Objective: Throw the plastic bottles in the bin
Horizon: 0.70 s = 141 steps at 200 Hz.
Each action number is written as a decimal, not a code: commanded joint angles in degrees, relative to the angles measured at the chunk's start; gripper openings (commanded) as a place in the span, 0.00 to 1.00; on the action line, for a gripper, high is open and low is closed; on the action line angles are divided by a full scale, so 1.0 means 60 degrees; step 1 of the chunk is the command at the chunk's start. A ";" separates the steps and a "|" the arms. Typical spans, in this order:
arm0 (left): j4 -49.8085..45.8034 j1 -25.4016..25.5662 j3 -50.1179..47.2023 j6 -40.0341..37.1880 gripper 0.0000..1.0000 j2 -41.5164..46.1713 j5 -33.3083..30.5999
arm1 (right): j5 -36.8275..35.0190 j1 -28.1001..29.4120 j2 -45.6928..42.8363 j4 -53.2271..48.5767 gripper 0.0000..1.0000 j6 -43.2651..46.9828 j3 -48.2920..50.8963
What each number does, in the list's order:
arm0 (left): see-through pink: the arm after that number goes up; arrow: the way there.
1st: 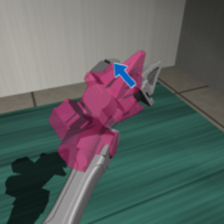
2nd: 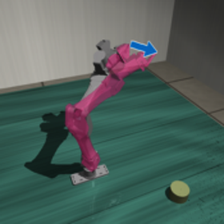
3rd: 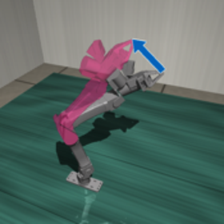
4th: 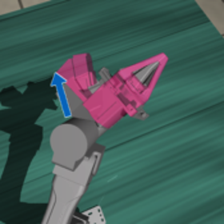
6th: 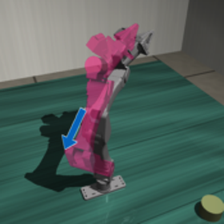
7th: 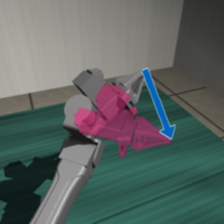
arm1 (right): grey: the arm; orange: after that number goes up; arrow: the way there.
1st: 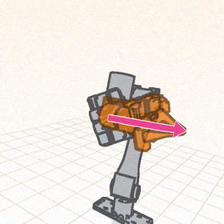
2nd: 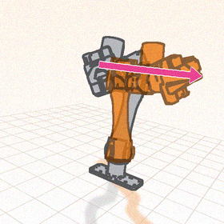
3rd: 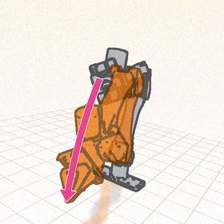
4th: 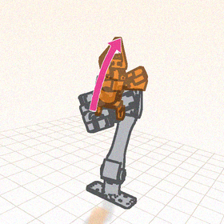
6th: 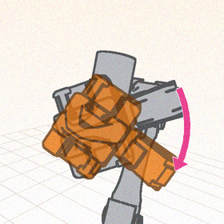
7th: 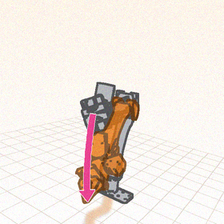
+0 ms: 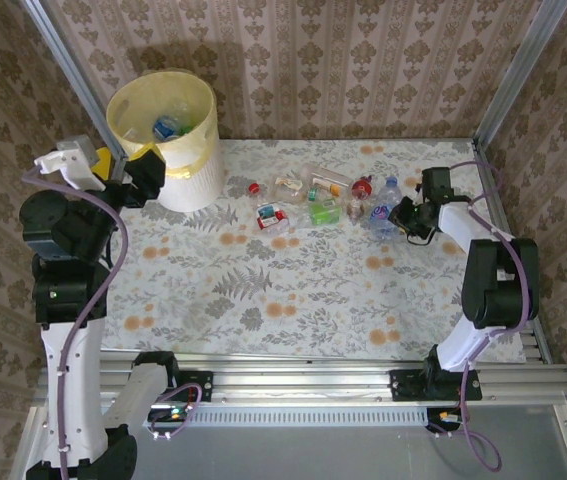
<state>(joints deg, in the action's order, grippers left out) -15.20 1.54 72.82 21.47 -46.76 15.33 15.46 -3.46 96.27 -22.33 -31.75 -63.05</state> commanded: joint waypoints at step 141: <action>0.3097 0.4706 -0.0547 0.0247 1.00 -0.3341 0.1012 | 0.0865 0.1385 -0.4681 -0.0039 0.09 0.0154 0.0021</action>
<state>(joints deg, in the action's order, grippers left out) -5.21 28.53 70.50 20.18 -64.34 18.11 18.28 2.33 71.16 -24.18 -31.73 -61.25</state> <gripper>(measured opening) 0.997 0.184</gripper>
